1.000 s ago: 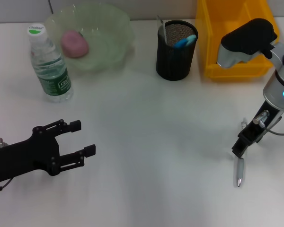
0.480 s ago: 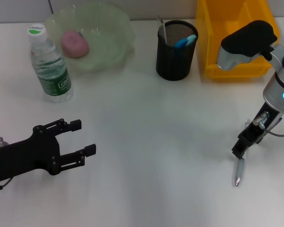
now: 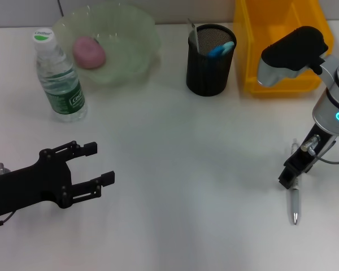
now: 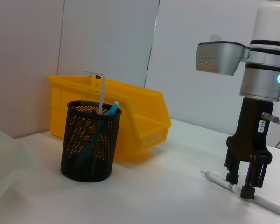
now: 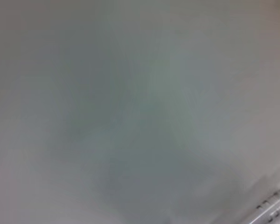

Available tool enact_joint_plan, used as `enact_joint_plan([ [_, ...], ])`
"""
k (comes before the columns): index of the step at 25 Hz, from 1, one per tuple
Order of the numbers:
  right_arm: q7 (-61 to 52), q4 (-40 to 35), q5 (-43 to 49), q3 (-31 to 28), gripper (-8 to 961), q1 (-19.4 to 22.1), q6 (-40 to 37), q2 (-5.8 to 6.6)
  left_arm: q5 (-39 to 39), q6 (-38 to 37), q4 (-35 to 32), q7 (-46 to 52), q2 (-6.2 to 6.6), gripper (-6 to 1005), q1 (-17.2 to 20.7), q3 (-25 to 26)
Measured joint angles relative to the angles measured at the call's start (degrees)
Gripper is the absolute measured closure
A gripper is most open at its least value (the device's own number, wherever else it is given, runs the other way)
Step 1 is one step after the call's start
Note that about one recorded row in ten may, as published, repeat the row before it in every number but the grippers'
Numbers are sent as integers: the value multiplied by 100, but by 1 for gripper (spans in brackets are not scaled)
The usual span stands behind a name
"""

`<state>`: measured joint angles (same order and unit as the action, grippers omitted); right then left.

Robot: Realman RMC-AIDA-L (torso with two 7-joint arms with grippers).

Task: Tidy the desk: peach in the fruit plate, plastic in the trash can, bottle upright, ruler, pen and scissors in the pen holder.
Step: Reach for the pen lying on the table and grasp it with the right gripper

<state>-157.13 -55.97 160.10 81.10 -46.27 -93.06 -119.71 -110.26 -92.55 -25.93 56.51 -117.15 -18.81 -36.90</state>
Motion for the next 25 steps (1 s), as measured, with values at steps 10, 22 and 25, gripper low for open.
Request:
enact_joint_plan([
  [10,-1,-159,18,-3,505,-2,-18,10,18,-9,0,0,0,211,5,-2],
  [22,-9,-297,-10,-9,503,16,-96,19,32,-9,0,25,0,211,-5,-1],
  [25,20,-327,-157,-7,504,18,-145,17,32,-9,-14,32,-1,211,-8,-1],
])
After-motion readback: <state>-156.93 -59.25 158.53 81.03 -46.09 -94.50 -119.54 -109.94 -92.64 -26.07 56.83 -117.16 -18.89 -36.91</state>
